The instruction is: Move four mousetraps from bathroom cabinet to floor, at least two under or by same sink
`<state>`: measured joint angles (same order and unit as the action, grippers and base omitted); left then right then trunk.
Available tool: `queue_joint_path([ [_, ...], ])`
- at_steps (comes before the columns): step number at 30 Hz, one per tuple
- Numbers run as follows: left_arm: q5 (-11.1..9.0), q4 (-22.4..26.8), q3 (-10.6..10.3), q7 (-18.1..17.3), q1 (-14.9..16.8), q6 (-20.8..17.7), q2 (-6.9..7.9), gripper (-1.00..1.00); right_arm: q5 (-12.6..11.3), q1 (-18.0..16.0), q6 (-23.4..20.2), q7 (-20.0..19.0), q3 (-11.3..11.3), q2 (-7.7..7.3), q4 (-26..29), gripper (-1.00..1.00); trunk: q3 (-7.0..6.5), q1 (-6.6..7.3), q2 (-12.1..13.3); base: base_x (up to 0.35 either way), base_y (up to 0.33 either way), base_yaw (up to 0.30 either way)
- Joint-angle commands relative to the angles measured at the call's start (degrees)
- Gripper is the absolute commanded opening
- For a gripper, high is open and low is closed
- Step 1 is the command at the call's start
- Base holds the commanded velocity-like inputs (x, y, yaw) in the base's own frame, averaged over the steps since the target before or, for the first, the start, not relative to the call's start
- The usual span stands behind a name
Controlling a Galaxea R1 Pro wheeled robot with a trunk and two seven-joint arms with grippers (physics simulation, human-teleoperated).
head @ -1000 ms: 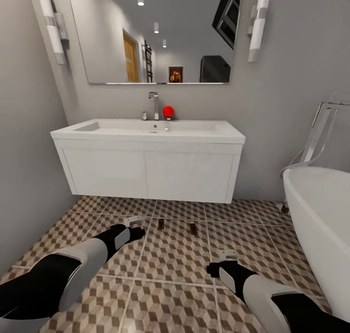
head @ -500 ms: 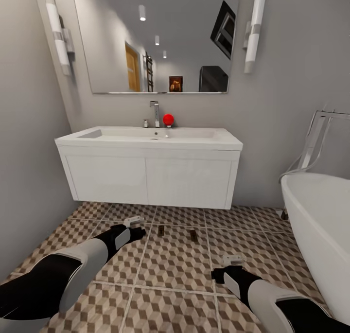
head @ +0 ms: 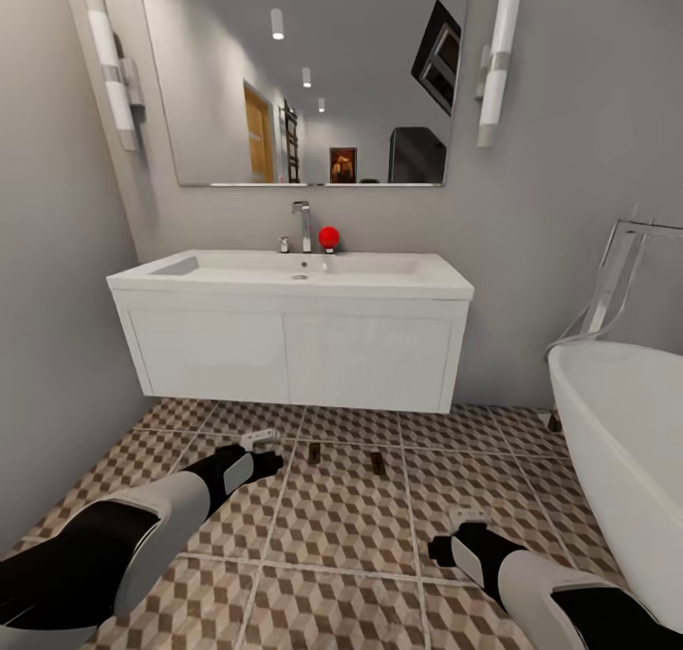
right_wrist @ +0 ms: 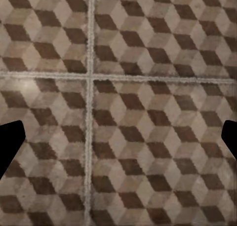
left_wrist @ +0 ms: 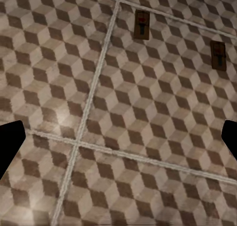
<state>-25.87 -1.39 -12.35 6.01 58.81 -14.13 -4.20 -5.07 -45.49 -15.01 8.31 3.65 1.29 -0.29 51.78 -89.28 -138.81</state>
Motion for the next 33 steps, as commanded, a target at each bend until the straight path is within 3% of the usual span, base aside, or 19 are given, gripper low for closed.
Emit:
queue_joint_path([
  [1, -0.59, -0.08, -0.48, 0.15, 0.06, -0.11, -0.02, 1.00, -0.53, -0.05, -0.16, 0.20, 0.39, 0.01, -0.03, 1.00, -0.03, 0.24, 0.39, 0.000, 0.000, 0.000],
  [14, -0.59, -0.78, -0.41, 0.15, -0.73, -0.11, 0.12, 1.00, -0.55, 2.77, -1.11, 0.05, 0.34, -1.04, -0.19, 1.00, -1.17, 3.09, 5.60, 0.000, 0.000, 0.000],
  [33, -0.59, -0.90, -0.23, 0.15, -1.80, -0.11, 0.16, 1.00, -0.66, 3.21, -3.10, -0.20, 0.23, -1.30, -0.16, 1.00, -2.83, 7.27, 13.22, 0.000, 0.000, 0.000],
])
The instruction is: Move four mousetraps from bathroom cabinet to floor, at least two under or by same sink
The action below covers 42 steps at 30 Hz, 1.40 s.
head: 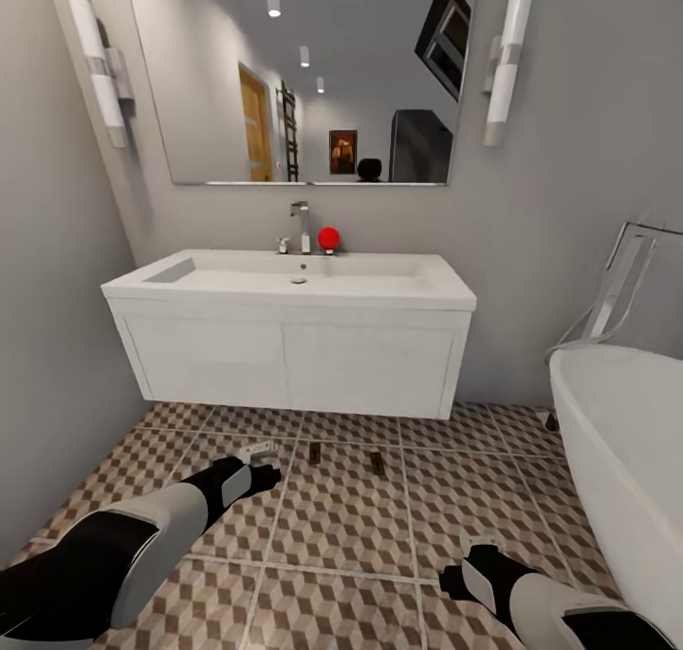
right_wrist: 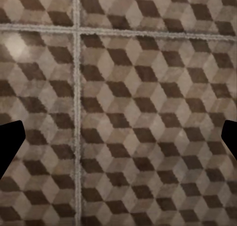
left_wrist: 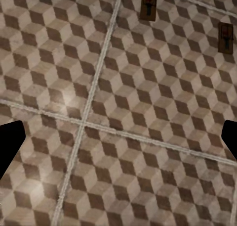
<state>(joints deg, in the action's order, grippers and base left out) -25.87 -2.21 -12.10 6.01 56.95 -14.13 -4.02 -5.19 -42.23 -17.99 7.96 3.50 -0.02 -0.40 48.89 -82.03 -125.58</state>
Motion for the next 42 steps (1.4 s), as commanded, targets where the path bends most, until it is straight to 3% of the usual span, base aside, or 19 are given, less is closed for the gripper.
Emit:
queue_joint_path([
  [1, -0.59, -0.08, -0.48, 0.14, 0.05, -0.11, -0.02, 1.00, -0.56, -0.05, -0.18, 0.13, 0.37, -0.01, -0.04, 1.00, -0.03, 0.24, 0.39, 0.000, 0.000, 0.000],
  [25, -0.47, -0.16, -0.47, 0.23, -0.13, -0.18, 0.08, 1.00, -0.61, 0.01, -0.36, 0.07, 0.40, -0.32, -0.03, 1.00, -2.13, 5.51, 10.01, 0.000, 0.000, 0.000],
  [30, -0.47, -0.16, -0.47, 0.19, -0.16, -0.19, 1.25, 1.00, -0.61, 0.03, -0.31, 0.17, 0.42, -0.41, -0.03, 1.00, -2.70, 6.61, 12.02, 0.000, 0.000, 0.000],
  [38, -0.55, -0.16, -0.47, 0.15, -0.23, -0.20, 2.11, 1.00, -0.53, 1.77, 0.09, 0.04, 0.51, -2.43, -0.06, 1.00, -4.03, 8.36, 15.23, 0.000, 0.000, 0.000],
  [42, -0.58, -0.11, -0.47, 0.14, -1.85, -0.20, 2.22, 1.00, -0.59, 3.99, 0.32, 0.00, 0.50, -3.54, -0.04, 1.00, -4.73, 9.24, 16.83, 0.000, 0.000, 0.000],
])
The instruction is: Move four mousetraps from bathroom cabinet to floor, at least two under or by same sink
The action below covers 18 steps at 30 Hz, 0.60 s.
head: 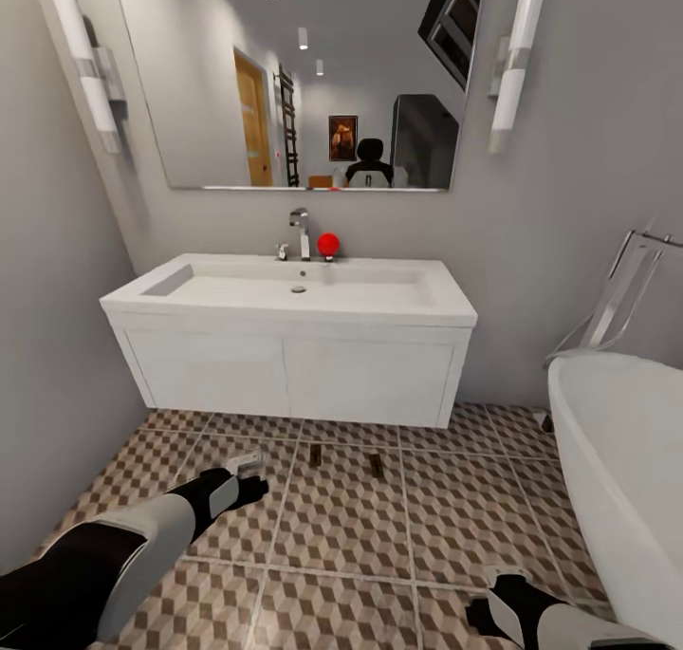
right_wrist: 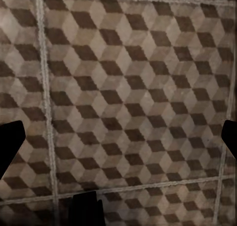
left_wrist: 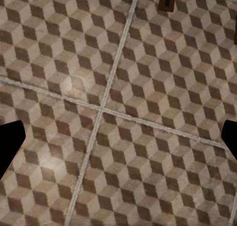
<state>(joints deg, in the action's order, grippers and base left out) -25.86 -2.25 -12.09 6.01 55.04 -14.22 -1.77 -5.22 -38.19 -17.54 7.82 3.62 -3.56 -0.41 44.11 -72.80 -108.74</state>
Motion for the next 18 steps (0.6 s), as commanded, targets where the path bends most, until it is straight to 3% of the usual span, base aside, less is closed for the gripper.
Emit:
queue_joint_path([
  [1, -0.59, -0.07, -0.48, 0.14, -0.22, -0.11, 0.00, 1.00, -0.55, 0.13, -0.11, 0.15, 0.38, -0.08, -0.04, 1.00, -0.13, 0.23, 0.39, 0.000, 0.000, 0.000],
  [18, -1.33, -0.12, -0.31, 0.16, -1.82, -0.10, 0.22, 1.00, -0.64, 1.26, -0.04, 0.09, 0.36, -0.48, -0.03, 1.00, -3.18, 3.97, 7.21, 0.000, 0.000, 0.000],
])
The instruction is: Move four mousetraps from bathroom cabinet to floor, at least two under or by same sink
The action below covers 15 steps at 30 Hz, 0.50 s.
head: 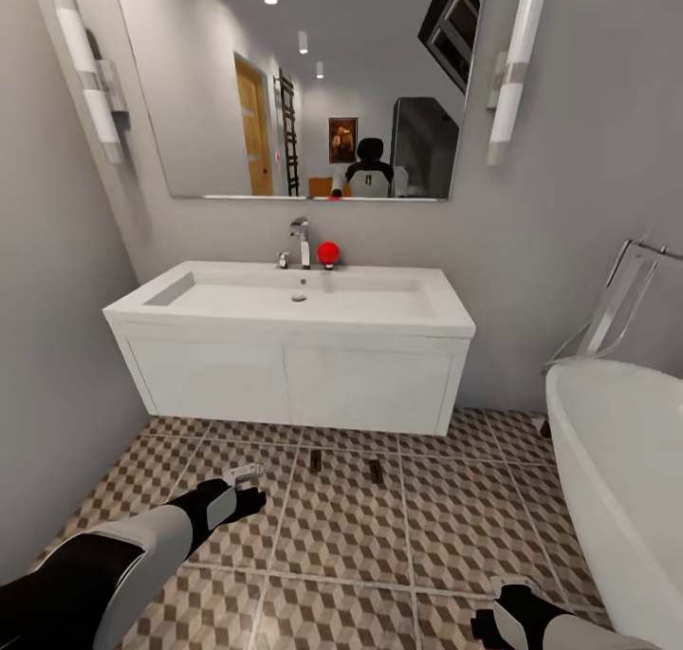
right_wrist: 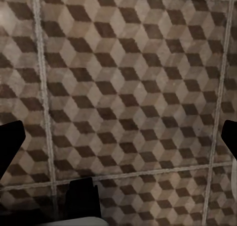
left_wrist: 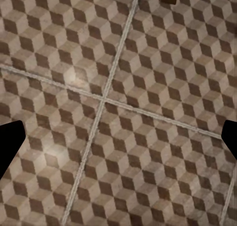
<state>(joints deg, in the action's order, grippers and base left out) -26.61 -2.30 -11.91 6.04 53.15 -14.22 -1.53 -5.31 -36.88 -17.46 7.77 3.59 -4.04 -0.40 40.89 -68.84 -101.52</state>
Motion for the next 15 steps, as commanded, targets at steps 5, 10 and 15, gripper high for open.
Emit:
queue_joint_path([
  [5, -0.63, -0.08, -0.48, 0.12, 0.03, -0.11, -0.02, 1.00, -0.46, -0.03, -0.16, 0.14, 0.43, 0.00, -0.04, 1.00, -0.85, 1.11, 1.99, 0.000, 0.000, 0.000],
  [10, -0.64, -0.09, -0.48, 0.12, 0.03, -0.11, 0.01, 1.00, -0.43, -0.03, -0.19, 0.14, 0.44, 0.01, -0.04, 1.00, -1.75, 2.21, 4.00, 0.000, 0.000, 0.000],
  [15, -0.64, -0.25, -0.48, 0.12, -0.03, -0.13, -0.03, 1.00, -0.41, -0.03, -0.20, 0.16, 0.45, 0.06, -0.04, 1.00, -2.65, 3.31, 6.00, 0.000, 0.000, 0.000],
])
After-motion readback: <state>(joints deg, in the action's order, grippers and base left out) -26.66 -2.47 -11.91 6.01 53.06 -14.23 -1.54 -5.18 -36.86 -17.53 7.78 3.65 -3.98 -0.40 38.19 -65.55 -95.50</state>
